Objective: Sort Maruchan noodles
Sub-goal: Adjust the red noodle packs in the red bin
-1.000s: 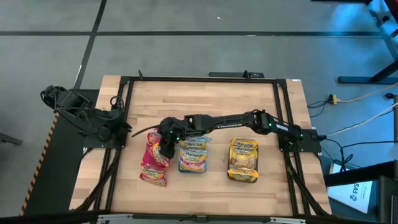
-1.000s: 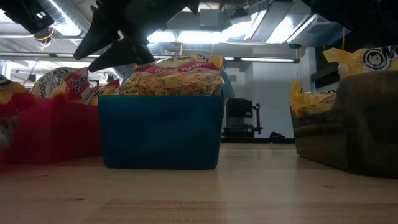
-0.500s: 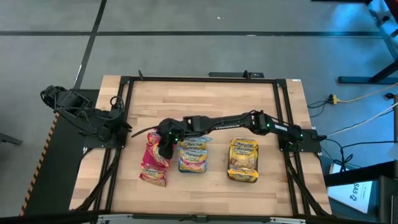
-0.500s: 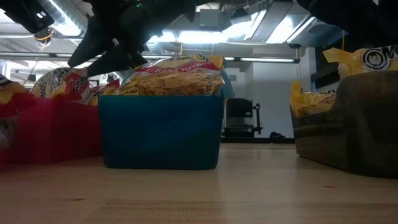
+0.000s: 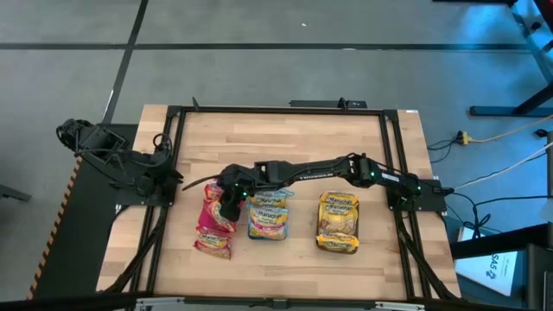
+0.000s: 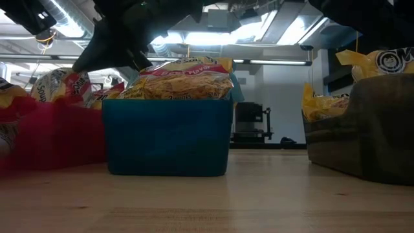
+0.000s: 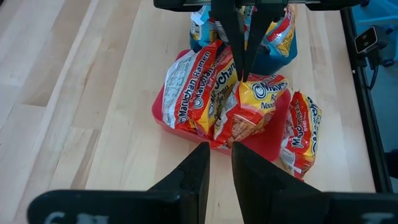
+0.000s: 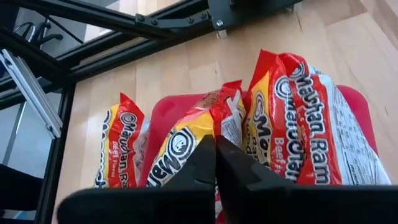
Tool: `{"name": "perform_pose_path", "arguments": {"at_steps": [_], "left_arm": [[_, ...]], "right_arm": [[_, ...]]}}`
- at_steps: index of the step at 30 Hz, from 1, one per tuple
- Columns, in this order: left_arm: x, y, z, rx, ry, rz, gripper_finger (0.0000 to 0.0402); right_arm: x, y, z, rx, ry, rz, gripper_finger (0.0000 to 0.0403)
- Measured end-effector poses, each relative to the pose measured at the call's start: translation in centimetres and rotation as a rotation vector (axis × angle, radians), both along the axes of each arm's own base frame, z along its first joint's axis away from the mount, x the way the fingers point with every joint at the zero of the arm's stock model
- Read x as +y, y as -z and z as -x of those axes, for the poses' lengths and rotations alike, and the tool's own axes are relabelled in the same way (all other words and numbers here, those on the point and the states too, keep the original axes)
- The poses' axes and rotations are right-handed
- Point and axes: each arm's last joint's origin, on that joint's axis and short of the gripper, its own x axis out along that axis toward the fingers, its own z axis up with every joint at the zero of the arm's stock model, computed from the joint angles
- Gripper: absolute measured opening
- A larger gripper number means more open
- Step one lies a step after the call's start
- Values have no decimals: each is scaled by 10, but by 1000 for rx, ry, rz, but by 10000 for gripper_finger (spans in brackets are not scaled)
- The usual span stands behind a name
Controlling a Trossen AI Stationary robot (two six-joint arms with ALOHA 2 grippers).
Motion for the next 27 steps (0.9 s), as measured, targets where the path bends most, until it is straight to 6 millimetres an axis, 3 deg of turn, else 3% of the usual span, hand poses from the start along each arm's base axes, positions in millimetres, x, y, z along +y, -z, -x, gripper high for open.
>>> {"name": "perform_pose_path", "arguments": {"at_steps": [15, 27], "left_arm": [[0, 0, 0, 0, 1, 0, 61], [-2, 0, 0, 13, 37, 41, 61]], "right_arm": [[1, -20, -3, -94, -66, 21, 1], [-3, -17, 0, -45, -101, 23, 0]]}}
